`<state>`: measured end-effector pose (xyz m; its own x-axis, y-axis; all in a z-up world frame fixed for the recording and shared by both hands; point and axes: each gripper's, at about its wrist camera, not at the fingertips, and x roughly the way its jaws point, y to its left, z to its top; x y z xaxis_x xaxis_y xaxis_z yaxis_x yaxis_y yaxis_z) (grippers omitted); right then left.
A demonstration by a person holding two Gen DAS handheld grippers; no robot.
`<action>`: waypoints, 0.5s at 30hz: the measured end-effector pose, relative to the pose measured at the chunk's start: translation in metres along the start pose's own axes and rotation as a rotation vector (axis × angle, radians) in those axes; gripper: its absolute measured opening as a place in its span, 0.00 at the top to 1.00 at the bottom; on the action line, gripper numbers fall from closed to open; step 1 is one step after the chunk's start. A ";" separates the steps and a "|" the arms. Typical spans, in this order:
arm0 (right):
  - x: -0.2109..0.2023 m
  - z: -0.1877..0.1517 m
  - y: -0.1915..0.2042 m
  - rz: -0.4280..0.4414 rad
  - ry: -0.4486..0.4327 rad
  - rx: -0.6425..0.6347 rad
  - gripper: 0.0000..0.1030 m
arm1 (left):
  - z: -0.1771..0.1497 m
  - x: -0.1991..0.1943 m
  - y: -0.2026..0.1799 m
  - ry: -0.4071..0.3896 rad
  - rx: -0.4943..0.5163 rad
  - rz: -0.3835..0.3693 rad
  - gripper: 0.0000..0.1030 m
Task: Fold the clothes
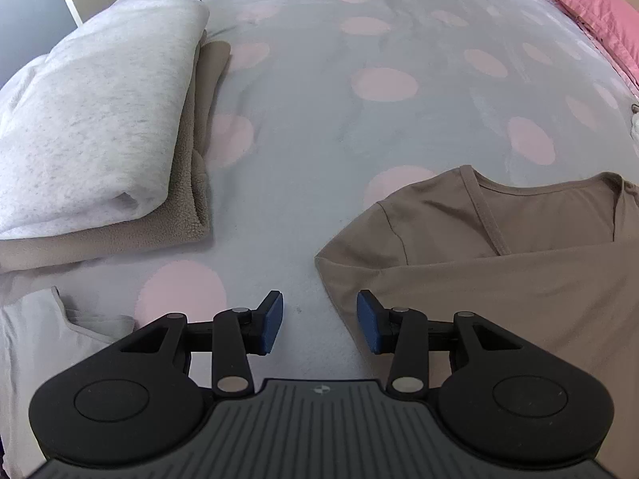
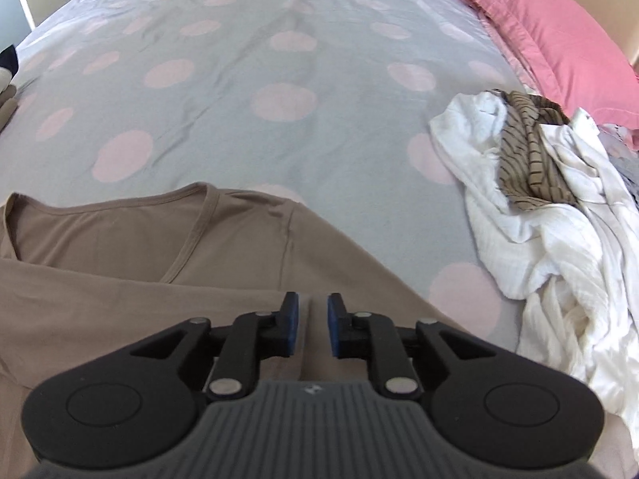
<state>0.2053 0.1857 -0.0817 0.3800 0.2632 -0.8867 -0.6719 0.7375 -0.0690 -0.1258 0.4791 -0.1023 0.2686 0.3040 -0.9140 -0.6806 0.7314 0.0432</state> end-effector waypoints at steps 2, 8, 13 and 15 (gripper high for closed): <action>-0.001 -0.002 -0.006 -0.011 0.013 0.032 0.83 | -0.007 -0.008 -0.001 -0.006 0.014 -0.017 0.62; -0.003 -0.019 -0.024 0.086 0.076 0.145 0.82 | -0.038 -0.028 -0.022 -0.014 0.113 -0.037 0.62; -0.006 -0.038 -0.035 0.175 0.113 0.227 0.81 | -0.063 -0.035 -0.042 0.000 0.243 -0.054 0.62; -0.005 -0.043 -0.038 0.212 0.125 0.257 0.81 | -0.072 -0.037 -0.054 0.000 0.316 -0.073 0.62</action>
<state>0.2020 0.1294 -0.0940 0.1575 0.3608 -0.9193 -0.5392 0.8113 0.2260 -0.1480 0.3841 -0.1003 0.3085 0.2438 -0.9195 -0.4145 0.9045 0.1008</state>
